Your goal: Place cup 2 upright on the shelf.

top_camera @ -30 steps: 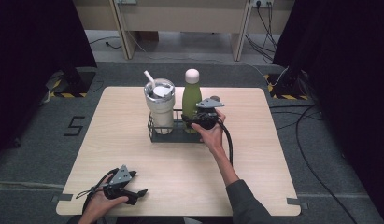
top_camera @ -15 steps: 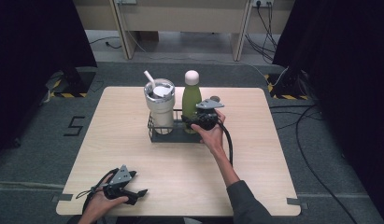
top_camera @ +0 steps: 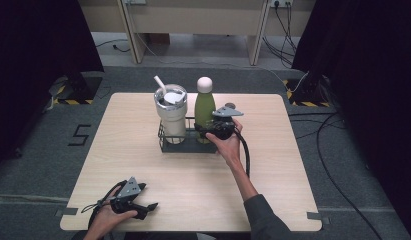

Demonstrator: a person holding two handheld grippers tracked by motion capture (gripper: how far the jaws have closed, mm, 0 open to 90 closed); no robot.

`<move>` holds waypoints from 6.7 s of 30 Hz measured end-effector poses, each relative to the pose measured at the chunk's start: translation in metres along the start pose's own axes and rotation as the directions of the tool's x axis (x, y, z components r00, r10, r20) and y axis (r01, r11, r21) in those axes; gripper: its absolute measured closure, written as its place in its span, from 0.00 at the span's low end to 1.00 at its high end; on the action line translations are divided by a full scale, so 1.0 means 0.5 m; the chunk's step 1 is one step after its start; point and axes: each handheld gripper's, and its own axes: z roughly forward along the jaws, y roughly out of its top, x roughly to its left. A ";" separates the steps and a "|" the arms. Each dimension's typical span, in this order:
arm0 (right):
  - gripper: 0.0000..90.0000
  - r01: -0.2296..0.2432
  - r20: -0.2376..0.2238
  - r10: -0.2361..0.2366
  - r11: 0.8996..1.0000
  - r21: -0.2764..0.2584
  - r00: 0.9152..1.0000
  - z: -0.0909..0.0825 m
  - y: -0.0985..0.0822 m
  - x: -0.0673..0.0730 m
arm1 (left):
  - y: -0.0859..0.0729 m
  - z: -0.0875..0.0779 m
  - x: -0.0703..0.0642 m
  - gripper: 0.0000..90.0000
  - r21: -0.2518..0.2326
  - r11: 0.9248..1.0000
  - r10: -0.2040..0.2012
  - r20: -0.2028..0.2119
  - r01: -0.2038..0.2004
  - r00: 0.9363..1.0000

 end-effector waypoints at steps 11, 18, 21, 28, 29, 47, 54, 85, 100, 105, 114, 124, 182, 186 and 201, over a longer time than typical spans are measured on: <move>0.19 -0.008 -0.012 0.007 0.999 -0.034 1.000 -0.028 0.014 0.001 | 0.000 0.000 0.000 0.16 -0.001 1.000 0.000 -0.001 0.000 1.000; 0.19 0.006 -0.010 -0.007 0.999 -0.040 1.000 -0.048 0.022 0.003 | 0.000 0.000 0.000 0.16 0.000 1.000 0.001 -0.002 -0.001 1.000; 0.19 0.014 -0.004 -0.014 0.999 -0.036 1.000 -0.056 0.023 0.004 | 0.000 0.000 0.000 0.16 -0.001 1.000 0.002 -0.002 -0.002 1.000; 0.18 0.028 0.002 -0.028 0.999 -0.035 1.000 -0.077 0.022 0.003 | 0.000 0.000 0.000 0.16 -0.001 1.000 -0.001 -0.001 0.001 1.000; 0.19 0.029 0.004 -0.029 0.999 -0.034 1.000 -0.081 0.022 0.002 | 0.000 0.000 0.000 0.16 -0.001 1.000 -0.001 -0.001 0.001 1.000; 0.19 0.038 0.012 -0.038 0.998 -0.043 0.999 -0.131 0.001 -0.004 | 0.000 0.000 0.000 0.16 -0.001 1.000 0.000 -0.002 0.000 1.000; 0.19 0.035 0.011 -0.035 0.998 -0.045 0.999 -0.145 -0.008 -0.005 | 0.000 0.000 0.000 0.16 0.002 1.000 0.002 -0.003 -0.002 1.000; 0.18 0.034 0.014 -0.033 0.998 -0.060 0.999 -0.207 -0.052 0.007 | 0.000 0.000 0.000 0.16 0.002 1.000 0.002 -0.003 -0.002 1.000; 0.18 0.035 0.006 -0.035 0.997 -0.063 0.999 -0.239 -0.091 0.019 | 0.000 0.000 0.000 0.16 0.002 1.000 0.001 -0.004 -0.001 1.000; 0.18 0.040 0.003 -0.039 0.998 -0.048 0.999 -0.241 -0.102 0.021 | 0.000 0.000 0.000 0.16 0.002 1.000 0.001 -0.004 -0.001 1.000; 0.18 0.034 -0.003 -0.034 0.999 -0.041 0.999 -0.253 -0.113 0.025 | 0.000 0.000 0.000 0.16 0.002 1.000 0.001 -0.004 -0.001 1.000; 0.18 0.038 -0.014 -0.039 0.999 -0.021 0.999 -0.262 -0.132 0.036 | -0.001 -0.001 0.000 0.16 0.000 1.000 -0.001 -0.003 0.001 1.000; 0.17 -0.020 -0.015 0.021 0.997 0.079 1.000 -0.341 -0.286 0.050 | -0.001 -0.001 0.000 0.16 0.003 1.000 0.000 -0.003 0.001 1.000; 0.17 -0.021 -0.011 0.022 0.996 0.091 1.000 -0.347 -0.299 0.052 | -0.001 -0.001 0.000 0.16 0.002 1.000 -0.001 -0.003 0.001 1.000; 0.17 -0.037 0.038 0.032 0.990 0.136 0.999 -0.372 -0.334 0.049 | -0.001 -0.001 0.000 0.16 0.003 1.000 -0.001 -0.003 0.001 1.000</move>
